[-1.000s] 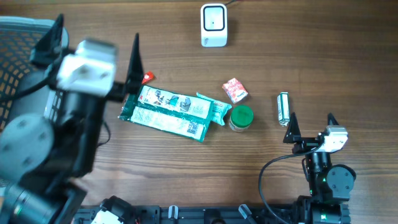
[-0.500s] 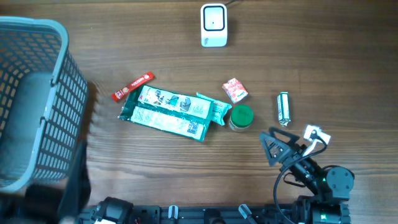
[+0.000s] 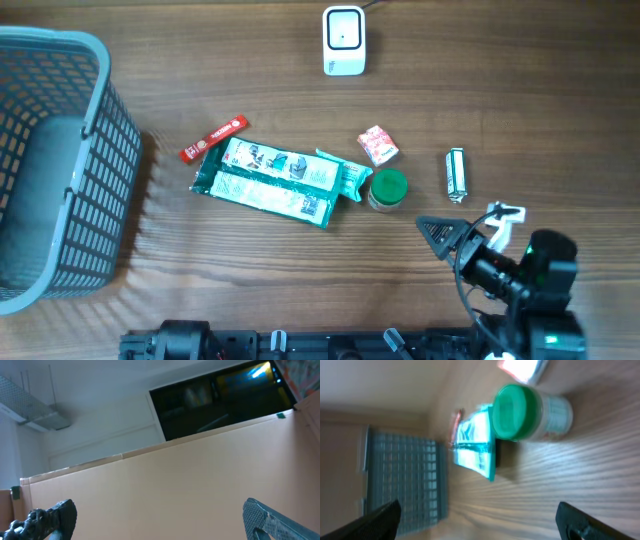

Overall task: Scan the item barcode
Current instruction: 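Return the left arm to rest and raise the right arm, then move the right gripper over the green tin and grasp it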

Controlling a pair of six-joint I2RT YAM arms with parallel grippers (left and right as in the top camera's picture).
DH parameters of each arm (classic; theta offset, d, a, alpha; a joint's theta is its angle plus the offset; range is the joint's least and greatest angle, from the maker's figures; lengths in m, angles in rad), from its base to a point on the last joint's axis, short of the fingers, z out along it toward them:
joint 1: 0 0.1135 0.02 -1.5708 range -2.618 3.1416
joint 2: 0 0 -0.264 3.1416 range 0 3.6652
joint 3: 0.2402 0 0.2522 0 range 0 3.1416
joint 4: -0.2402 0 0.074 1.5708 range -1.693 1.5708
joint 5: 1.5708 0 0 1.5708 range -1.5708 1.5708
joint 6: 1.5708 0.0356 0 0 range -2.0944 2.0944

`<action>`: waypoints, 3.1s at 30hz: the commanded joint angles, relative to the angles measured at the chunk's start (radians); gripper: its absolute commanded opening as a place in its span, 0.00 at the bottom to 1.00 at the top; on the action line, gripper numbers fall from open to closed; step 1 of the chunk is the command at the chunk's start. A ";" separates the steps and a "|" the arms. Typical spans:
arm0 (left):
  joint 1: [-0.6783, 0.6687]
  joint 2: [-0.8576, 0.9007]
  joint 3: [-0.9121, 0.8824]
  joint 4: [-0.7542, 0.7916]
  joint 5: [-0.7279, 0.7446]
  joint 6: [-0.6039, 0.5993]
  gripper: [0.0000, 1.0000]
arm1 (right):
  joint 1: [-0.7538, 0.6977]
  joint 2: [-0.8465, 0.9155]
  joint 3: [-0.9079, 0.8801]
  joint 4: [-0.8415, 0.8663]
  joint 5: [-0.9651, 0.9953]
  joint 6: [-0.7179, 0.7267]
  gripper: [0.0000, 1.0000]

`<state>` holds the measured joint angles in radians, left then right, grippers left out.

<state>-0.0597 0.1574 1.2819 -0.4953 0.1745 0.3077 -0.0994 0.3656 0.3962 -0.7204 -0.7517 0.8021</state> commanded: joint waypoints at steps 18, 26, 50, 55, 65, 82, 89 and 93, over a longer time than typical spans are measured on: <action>0.023 -0.153 0.012 -0.162 -0.037 -0.002 1.00 | 0.001 0.458 0.512 -0.253 0.640 -0.151 1.00; 0.056 -0.153 0.012 -0.167 -0.037 -0.002 1.00 | 0.003 0.908 0.511 -0.166 0.652 -0.183 0.92; 0.056 -0.152 -0.066 -0.337 0.028 -0.002 1.00 | 0.208 1.063 0.555 -0.078 0.305 0.389 0.95; 0.056 -0.152 -0.232 -0.293 0.026 -0.002 1.00 | 0.344 1.064 0.618 -0.135 0.451 0.608 1.00; 0.056 -0.152 -0.436 -0.238 0.027 -0.002 1.00 | 0.443 1.176 0.666 -0.163 0.513 0.956 0.99; 0.056 -0.152 -0.485 -0.242 0.027 0.002 1.00 | 0.472 1.353 0.666 -0.090 0.519 0.776 0.64; 0.056 -0.152 -0.486 -0.246 0.026 0.002 1.00 | 0.470 1.351 0.739 -0.143 0.528 0.124 0.59; 0.056 -0.152 -0.486 -0.275 0.026 0.002 1.00 | 0.471 1.351 0.809 -0.149 0.599 -0.237 0.65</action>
<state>-0.0101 0.0074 0.8028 -0.7551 0.1860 0.3080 0.3706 1.7077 1.1339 -0.8776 -0.2260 0.9787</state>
